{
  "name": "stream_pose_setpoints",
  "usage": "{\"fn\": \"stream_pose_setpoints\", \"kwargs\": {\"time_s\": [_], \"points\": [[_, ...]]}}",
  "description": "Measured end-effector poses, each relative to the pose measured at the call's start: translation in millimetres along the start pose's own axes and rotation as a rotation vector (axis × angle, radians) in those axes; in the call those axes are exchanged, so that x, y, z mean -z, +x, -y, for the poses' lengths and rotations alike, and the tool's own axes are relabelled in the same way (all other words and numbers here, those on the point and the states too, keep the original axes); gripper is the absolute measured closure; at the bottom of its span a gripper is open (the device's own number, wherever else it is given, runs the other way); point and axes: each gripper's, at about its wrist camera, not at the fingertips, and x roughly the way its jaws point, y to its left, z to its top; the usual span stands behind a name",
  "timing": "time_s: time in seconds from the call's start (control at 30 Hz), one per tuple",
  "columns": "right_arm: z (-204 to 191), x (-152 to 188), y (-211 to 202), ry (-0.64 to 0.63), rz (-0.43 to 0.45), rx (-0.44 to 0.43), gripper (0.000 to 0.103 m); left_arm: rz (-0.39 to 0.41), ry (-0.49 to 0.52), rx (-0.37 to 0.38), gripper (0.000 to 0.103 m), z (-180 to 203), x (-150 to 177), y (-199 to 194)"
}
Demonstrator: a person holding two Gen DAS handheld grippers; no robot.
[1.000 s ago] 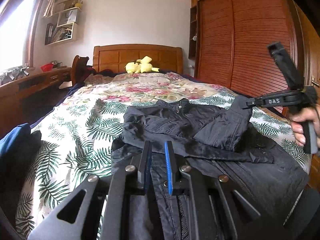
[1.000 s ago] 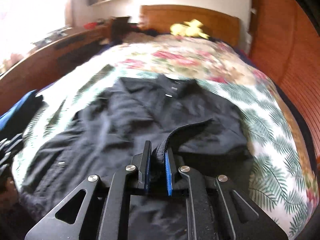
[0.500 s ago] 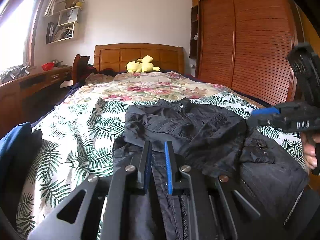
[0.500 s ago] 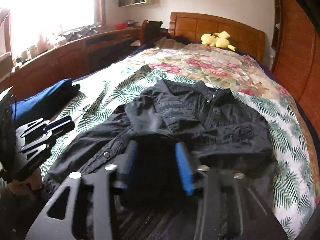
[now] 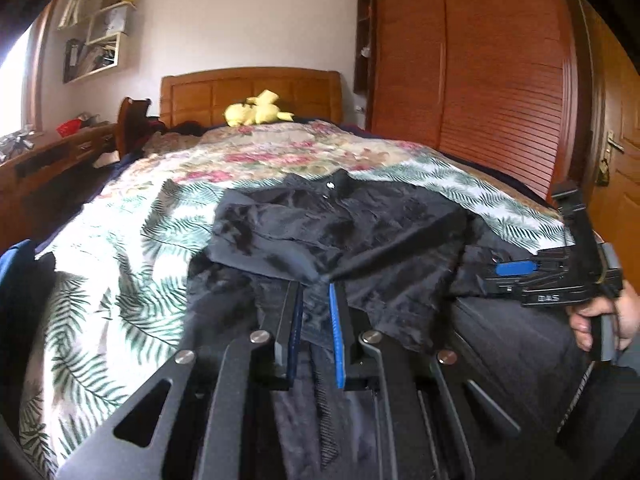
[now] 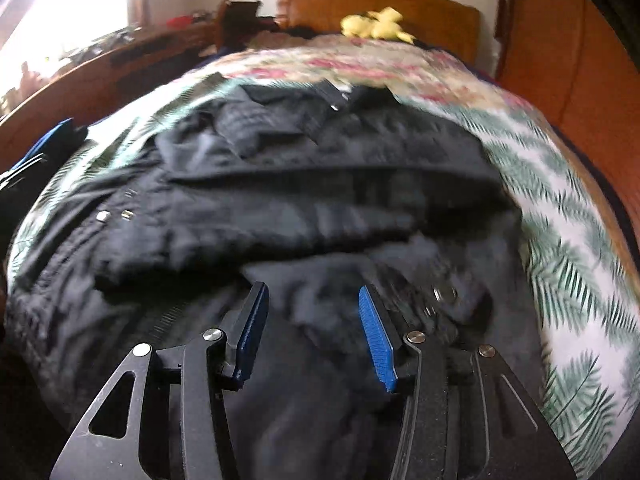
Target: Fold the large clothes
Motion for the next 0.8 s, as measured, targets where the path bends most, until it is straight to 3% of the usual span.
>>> {"fn": "stream_pose_setpoints", "kwargs": {"time_s": [0.2, 0.37, 0.8], "points": [[19, 21, 11, 0.064, -0.007, -0.03, 0.055, -0.05, 0.047, 0.041, 0.092, 32, 8, 9], [15, 26, 7, 0.04, 0.005, -0.019, 0.055, -0.087, 0.097, 0.063, 0.09, 58, 16, 14], [19, 27, 8, 0.048, 0.016, -0.043, 0.054, -0.198, 0.122, 0.073, 0.085, 81, 33, 37]]}}
